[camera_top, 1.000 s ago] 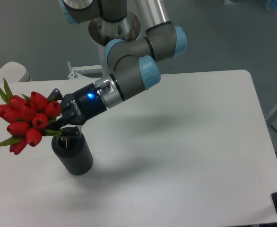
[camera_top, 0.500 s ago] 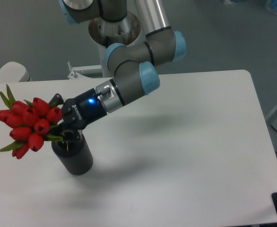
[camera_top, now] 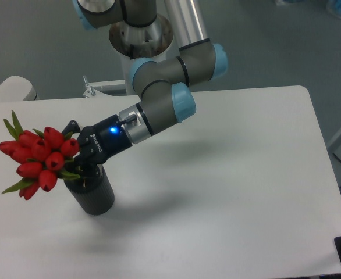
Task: Insert the flowers into the vase
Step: 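Rotate the bunch upright while pushing the stems down into the vase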
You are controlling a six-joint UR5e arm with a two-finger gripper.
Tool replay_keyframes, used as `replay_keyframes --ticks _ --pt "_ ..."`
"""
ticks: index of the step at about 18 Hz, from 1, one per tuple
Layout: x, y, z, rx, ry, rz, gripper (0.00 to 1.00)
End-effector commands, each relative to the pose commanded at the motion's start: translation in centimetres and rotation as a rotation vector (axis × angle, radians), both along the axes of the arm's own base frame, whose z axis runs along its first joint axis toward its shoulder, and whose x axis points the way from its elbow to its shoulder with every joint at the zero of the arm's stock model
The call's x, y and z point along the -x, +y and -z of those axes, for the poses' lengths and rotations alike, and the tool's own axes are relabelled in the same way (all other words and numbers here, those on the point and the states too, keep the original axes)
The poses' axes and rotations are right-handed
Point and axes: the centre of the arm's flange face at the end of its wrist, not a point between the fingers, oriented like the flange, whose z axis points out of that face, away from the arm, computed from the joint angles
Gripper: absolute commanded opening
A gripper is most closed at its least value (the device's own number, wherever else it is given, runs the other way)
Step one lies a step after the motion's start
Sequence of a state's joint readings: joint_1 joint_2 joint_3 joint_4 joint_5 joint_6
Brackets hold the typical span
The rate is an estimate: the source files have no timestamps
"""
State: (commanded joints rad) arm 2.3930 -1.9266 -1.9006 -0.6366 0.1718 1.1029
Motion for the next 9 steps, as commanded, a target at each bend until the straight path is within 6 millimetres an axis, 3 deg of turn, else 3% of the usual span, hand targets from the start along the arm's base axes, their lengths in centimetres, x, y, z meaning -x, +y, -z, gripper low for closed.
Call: replay_keyframes --ticks 9 --pt "0.0 -0.3 1.5 0.008 0.004 0.000 0.24"
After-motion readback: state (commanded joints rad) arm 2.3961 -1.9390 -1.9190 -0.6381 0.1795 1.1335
